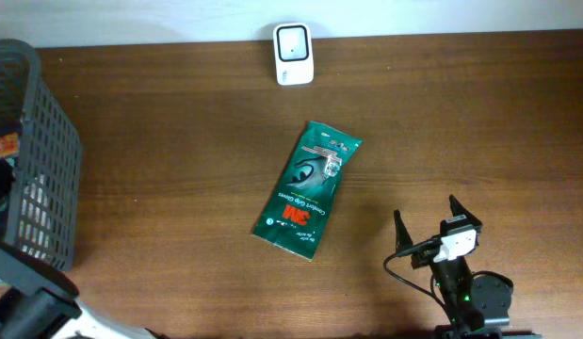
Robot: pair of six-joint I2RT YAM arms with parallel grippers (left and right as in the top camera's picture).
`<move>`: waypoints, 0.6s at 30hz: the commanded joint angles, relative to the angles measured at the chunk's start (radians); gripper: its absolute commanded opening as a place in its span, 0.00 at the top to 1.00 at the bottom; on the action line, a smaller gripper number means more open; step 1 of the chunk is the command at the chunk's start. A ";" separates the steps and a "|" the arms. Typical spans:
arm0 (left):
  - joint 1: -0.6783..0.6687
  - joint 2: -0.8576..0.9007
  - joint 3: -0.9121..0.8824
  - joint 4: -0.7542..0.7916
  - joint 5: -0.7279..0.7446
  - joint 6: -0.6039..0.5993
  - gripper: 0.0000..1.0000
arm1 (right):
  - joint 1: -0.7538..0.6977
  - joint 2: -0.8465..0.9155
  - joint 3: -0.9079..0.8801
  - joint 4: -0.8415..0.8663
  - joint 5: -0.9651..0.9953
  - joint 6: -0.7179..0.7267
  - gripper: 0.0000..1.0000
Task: Scan the item barcode
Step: 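Reach the left gripper into the basket and grasp the white Pantene tube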
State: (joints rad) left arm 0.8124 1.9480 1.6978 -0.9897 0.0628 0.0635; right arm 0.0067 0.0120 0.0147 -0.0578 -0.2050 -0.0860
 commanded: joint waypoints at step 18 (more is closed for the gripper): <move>-0.019 0.205 -0.015 0.004 0.079 0.309 0.34 | -0.007 -0.006 -0.009 0.002 -0.009 -0.004 0.02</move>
State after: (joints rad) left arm 0.7990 2.0918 1.6894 -0.9825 0.1238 0.3538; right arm 0.0067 0.0120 0.0147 -0.0574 -0.2050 -0.0856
